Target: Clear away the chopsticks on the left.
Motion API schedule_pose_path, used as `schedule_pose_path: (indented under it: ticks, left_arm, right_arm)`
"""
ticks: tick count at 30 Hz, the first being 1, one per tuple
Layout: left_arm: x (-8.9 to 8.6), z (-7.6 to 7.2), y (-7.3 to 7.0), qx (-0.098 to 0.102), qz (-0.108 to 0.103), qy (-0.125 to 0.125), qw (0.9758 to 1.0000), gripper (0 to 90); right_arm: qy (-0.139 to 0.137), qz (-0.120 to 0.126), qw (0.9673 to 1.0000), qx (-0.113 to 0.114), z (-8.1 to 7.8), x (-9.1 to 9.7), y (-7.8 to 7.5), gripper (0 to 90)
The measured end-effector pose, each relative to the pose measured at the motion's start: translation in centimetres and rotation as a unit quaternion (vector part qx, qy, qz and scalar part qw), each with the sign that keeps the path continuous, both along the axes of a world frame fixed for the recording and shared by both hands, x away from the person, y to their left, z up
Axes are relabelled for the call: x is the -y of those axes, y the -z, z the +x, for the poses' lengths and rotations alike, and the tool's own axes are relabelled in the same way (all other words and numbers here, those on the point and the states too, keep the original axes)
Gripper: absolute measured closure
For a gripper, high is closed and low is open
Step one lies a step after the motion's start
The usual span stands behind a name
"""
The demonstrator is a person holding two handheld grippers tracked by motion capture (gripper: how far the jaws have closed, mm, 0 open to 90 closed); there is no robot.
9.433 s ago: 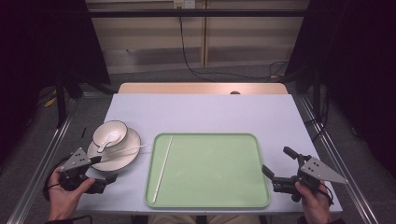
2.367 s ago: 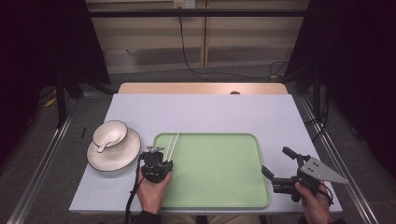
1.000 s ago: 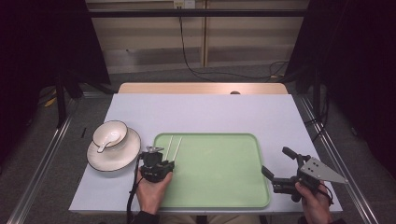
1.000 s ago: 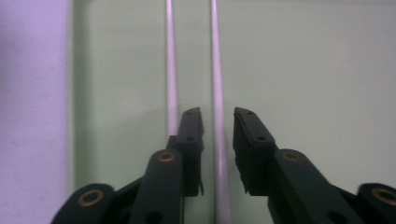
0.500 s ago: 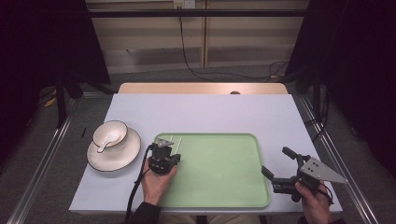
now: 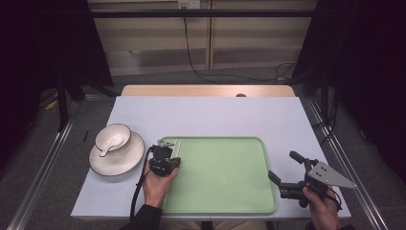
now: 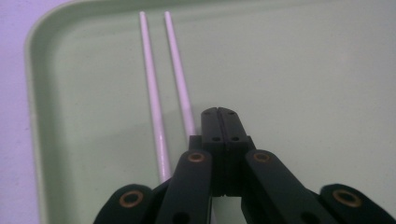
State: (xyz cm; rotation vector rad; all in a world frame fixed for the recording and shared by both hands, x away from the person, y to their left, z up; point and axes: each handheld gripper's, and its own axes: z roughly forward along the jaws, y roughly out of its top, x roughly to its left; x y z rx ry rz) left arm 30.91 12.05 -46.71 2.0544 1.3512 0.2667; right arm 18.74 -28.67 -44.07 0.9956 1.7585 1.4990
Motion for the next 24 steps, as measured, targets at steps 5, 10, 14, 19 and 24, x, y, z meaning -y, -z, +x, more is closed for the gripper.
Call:
schedule_pose_path:
  ticks: [5, 10, 14, 19, 24]
  left_arm:
    - [-0.4, 0.0, 0.0, 0.001, 0.002, -0.005, 1.0000, 90.0]
    - [-0.7, -0.1, 0.0, 0.002, 0.000, -0.010, 0.9999, 90.0]
    - [-1.2, -0.3, 0.1, 0.005, -0.007, -0.011, 0.9999, 90.0]
    - [-1.8, -0.5, 0.2, 0.006, -0.012, -0.009, 0.9999, 90.0]
    - [-2.2, -0.4, 0.1, 0.003, -0.007, -0.013, 0.9999, 90.0]
  right_arm:
    - [0.002, 0.000, 1.0000, 0.001, 0.0, 0.0, 0.0, 0.7]
    - [0.005, 0.000, 1.0000, 0.001, -0.1, 0.0, 0.0, 0.6]
    - [0.004, -0.001, 1.0000, 0.002, 0.0, 0.0, 0.0, 0.6]
    - [0.005, -0.002, 1.0000, 0.003, -0.1, 0.0, 0.0, 0.6]
    - [0.005, -0.002, 1.0000, 0.002, -0.1, 0.0, 0.0, 0.6]
